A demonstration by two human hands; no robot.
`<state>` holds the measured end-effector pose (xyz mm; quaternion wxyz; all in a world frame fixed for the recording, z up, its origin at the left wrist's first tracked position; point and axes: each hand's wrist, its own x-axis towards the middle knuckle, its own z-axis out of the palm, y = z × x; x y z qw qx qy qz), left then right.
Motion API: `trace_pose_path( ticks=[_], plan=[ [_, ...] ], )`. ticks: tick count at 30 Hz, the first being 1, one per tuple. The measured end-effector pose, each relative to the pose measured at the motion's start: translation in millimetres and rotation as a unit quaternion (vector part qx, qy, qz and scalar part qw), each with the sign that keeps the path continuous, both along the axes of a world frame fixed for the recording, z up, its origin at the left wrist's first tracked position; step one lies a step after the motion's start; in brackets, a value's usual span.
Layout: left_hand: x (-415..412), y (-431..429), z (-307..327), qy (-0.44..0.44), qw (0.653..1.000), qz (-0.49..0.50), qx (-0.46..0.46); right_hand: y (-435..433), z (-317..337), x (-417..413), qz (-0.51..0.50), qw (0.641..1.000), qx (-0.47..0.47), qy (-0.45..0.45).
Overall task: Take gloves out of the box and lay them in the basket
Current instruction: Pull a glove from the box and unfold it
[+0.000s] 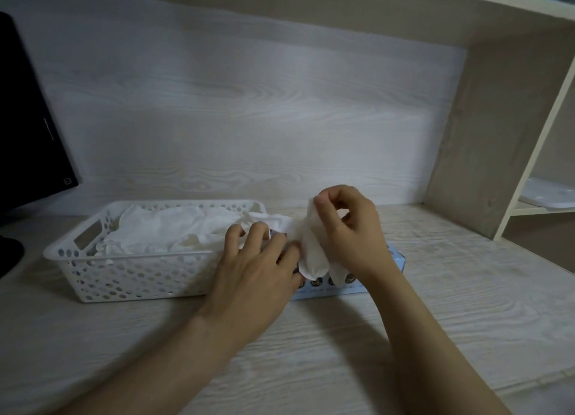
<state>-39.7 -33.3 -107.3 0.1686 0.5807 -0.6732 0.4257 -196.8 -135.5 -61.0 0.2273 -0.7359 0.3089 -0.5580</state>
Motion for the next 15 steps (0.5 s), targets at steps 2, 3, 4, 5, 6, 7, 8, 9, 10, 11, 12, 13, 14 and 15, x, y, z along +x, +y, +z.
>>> trace_pose_path(
  ticks=[2, 3, 4, 5, 6, 7, 8, 9, 10, 11, 12, 13, 14, 15],
  plan=[
    [-0.4, 0.8, 0.1, 0.006, 1.000, -0.004, 0.000, -3.5, -2.3, 0.7, -0.010, 1.000, -0.021, -0.004],
    [-1.0, 1.1, 0.7, 0.012, 1.000, -0.008, -0.003, -4.7, -3.1, 0.5, -0.020, 0.999, -0.037, -0.009],
    [-1.5, 1.2, 1.1, 0.020, 1.000, -0.013, -0.006, -5.0, -3.4, -0.1, -0.034, 0.998, -0.051, -0.013],
    [-1.8, 1.5, 1.6, 0.027, 0.999, -0.017, -0.007, -5.9, -3.4, -0.9, -0.051, 0.997, -0.057, -0.022],
    [-1.8, 1.4, 1.9, 0.032, 0.999, -0.021, -0.009, -6.7, -2.7, -2.0, -0.070, 0.995, -0.055, -0.036],
    [-1.4, 1.7, 2.2, 0.034, 0.999, -0.025, -0.010, -7.9, -2.4, -3.0, -0.090, 0.993, -0.046, -0.055],
    [-1.2, 1.7, 2.3, 0.036, 0.999, -0.029, -0.012, -8.1, -2.0, -4.3, -0.107, 0.991, -0.036, -0.075],
    [-1.2, 2.0, 2.6, 0.040, 0.999, -0.033, -0.012, -7.9, -2.0, -5.2, -0.119, 0.988, -0.026, -0.096],
    [-1.3, 2.0, 2.9, 0.044, 0.998, -0.036, -0.012, -7.5, -2.2, -6.0, -0.127, 0.985, -0.017, -0.118],
    [-1.4, 2.3, 3.5, 0.047, 0.998, -0.040, -0.011, -6.4, -2.1, -6.5, -0.132, 0.981, -0.009, -0.140],
    [-1.6, 2.4, 3.8, 0.048, 0.998, -0.044, -0.009, -5.4, -1.8, -6.8, -0.136, 0.977, -0.005, -0.162],
    [-1.7, 2.5, 4.5, 0.049, 0.998, -0.046, -0.006, -3.5, -0.6, -7.5, -0.133, 0.974, -0.005, -0.183],
    [-1.2, 2.6, 4.8, 0.050, 0.998, -0.045, -0.001, -0.8, 0.8, -7.5, -0.115, 0.972, -0.005, -0.204],
    [-0.4, 2.8, 5.6, 0.051, 0.998, -0.042, 0.006, 2.5, 2.8, -7.3, -0.082, 0.973, -0.004, -0.216]
  ],
)
